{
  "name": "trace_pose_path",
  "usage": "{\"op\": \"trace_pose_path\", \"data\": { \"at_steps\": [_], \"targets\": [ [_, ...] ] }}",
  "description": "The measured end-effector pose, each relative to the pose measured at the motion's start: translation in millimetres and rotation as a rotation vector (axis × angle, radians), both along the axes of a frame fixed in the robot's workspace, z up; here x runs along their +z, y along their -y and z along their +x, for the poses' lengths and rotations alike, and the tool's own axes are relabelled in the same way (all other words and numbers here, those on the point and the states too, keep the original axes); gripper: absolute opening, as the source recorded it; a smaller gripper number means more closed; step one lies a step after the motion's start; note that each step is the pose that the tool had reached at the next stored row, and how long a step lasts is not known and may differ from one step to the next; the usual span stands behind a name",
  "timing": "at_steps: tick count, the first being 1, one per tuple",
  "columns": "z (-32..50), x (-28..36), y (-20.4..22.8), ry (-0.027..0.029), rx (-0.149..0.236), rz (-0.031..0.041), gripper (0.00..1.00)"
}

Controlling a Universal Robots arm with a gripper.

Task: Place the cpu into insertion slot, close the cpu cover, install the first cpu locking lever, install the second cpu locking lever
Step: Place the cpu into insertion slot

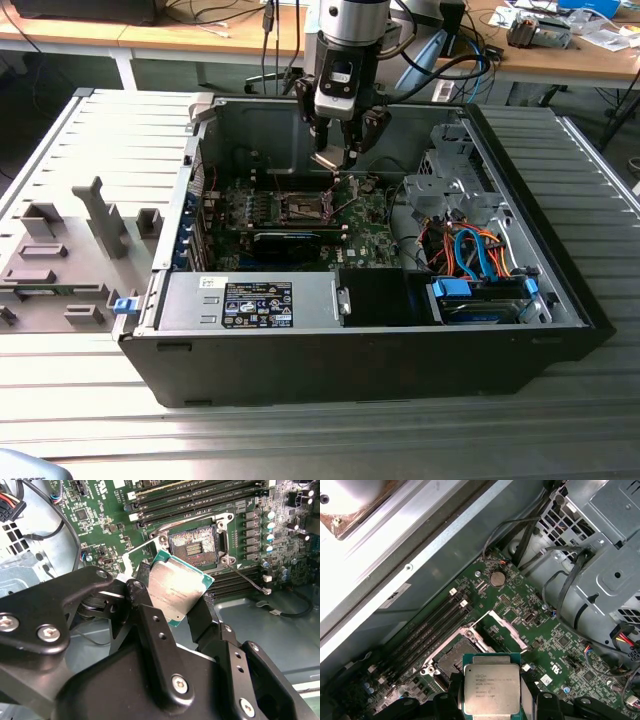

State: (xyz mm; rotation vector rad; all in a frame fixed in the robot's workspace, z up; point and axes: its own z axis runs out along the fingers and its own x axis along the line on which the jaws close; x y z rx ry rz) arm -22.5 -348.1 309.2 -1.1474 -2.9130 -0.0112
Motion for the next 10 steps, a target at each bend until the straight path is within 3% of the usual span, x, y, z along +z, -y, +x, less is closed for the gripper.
{"op": "trace_pose_path", "data": {
  "at_steps": [10],
  "targets": [
    [0.0,-0.3,0.0,0.0,-0.009,0.0,0.55]
  ]
}}
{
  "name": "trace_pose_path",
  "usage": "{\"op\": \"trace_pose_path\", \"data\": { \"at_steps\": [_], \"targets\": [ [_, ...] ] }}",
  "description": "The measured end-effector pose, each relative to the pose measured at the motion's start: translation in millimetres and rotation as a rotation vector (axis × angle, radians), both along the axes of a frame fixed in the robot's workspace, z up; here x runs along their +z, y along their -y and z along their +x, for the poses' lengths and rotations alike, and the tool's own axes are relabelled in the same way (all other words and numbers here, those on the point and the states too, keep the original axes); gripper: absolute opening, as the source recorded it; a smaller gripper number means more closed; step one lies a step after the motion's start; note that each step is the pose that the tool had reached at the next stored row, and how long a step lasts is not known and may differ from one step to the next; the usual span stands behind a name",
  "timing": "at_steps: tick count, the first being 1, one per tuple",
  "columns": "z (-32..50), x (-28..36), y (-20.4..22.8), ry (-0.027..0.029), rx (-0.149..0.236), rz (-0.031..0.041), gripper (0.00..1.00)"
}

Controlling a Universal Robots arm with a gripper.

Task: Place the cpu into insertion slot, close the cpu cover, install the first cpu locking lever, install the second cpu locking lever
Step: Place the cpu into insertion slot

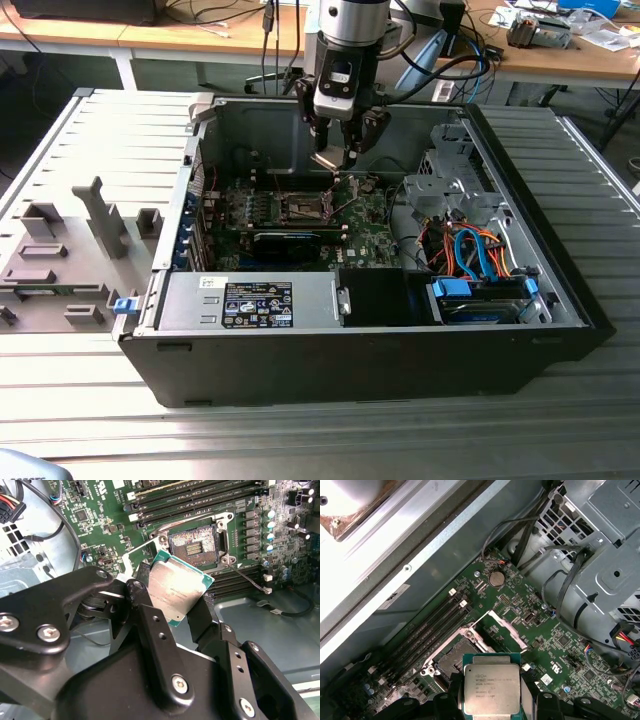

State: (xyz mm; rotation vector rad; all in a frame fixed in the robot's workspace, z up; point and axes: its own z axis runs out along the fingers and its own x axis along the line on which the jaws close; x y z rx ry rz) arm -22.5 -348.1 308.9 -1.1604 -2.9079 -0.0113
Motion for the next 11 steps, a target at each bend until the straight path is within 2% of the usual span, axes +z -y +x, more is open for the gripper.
{"op": "trace_pose_path", "data": {
  "at_steps": [11],
  "targets": [
    [0.0,-0.2,0.0,0.0,-0.009,0.0,0.55]
  ]
}}
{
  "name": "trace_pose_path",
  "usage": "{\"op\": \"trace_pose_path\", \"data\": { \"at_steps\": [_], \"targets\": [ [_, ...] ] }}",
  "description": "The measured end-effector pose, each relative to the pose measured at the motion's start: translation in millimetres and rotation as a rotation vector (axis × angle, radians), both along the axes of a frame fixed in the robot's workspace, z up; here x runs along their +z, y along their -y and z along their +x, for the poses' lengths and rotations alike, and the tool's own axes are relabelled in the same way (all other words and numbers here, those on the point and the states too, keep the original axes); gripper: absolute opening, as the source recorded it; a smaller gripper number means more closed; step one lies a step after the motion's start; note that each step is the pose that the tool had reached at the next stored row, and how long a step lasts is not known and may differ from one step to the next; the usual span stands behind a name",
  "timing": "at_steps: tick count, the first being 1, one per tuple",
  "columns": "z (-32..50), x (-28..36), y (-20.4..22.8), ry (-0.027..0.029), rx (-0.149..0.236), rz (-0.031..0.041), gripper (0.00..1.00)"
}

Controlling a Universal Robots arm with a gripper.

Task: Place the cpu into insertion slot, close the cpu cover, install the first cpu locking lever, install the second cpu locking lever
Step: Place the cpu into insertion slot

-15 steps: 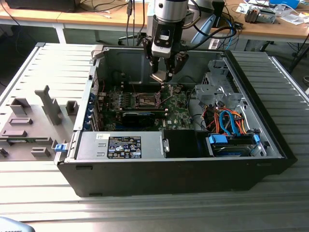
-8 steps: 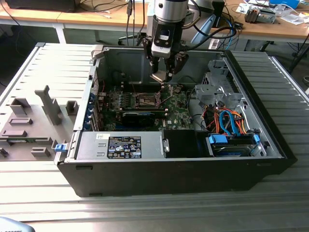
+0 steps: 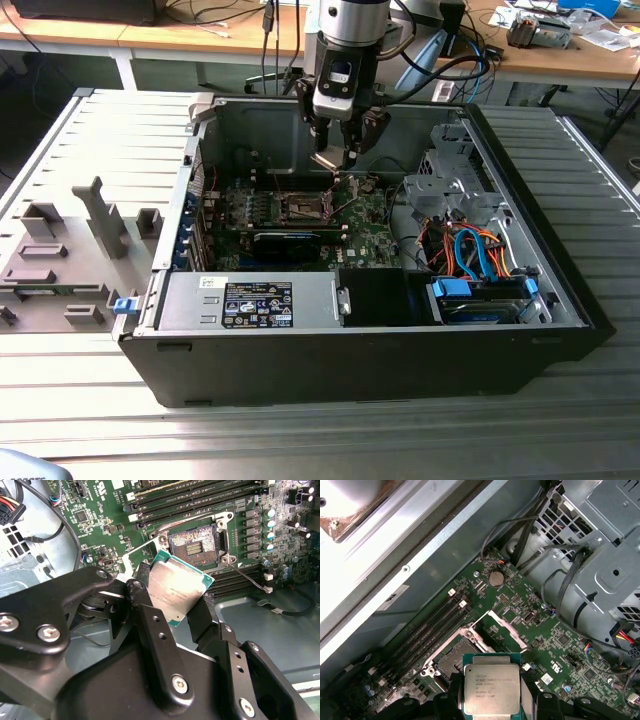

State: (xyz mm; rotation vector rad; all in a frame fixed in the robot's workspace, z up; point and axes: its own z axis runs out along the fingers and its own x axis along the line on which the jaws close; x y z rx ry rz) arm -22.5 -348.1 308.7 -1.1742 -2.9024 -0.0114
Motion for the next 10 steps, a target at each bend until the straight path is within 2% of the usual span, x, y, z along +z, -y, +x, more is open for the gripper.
{"op": "trace_pose_path", "data": {
  "at_steps": [10],
  "targets": [
    [0.0,-0.3,0.0,0.0,-0.011,0.0,0.55]
  ]
}}
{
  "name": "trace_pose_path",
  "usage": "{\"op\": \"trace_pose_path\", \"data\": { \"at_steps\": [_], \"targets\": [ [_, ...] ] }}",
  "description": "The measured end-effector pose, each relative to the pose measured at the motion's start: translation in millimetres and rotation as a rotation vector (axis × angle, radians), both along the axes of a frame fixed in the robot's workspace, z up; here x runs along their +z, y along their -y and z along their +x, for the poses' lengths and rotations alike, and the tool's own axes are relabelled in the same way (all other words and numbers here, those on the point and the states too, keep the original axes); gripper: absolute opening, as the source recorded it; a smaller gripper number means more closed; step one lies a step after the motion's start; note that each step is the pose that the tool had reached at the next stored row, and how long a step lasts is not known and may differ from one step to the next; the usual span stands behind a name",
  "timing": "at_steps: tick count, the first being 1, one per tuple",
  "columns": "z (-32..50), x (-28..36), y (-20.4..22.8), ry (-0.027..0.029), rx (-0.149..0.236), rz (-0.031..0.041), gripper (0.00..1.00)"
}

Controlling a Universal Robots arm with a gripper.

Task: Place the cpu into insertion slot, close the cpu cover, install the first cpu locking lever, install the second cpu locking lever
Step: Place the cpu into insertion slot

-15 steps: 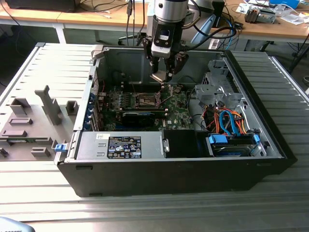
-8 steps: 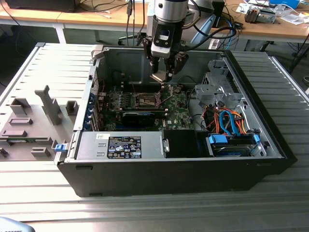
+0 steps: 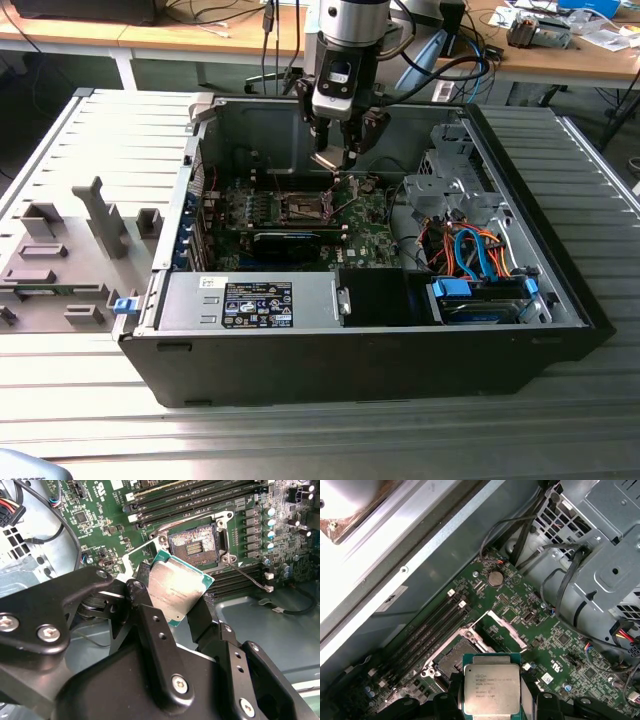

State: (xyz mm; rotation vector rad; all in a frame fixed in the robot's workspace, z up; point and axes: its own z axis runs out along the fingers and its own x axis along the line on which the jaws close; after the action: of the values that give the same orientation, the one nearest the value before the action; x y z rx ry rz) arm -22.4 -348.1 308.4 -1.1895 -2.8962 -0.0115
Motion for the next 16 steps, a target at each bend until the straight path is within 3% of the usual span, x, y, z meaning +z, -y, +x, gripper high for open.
{"op": "trace_pose_path", "data": {
  "at_steps": [16],
  "targets": [
    [0.0,-0.7,0.0,0.0,-0.018,0.0,0.55]
  ]
}}
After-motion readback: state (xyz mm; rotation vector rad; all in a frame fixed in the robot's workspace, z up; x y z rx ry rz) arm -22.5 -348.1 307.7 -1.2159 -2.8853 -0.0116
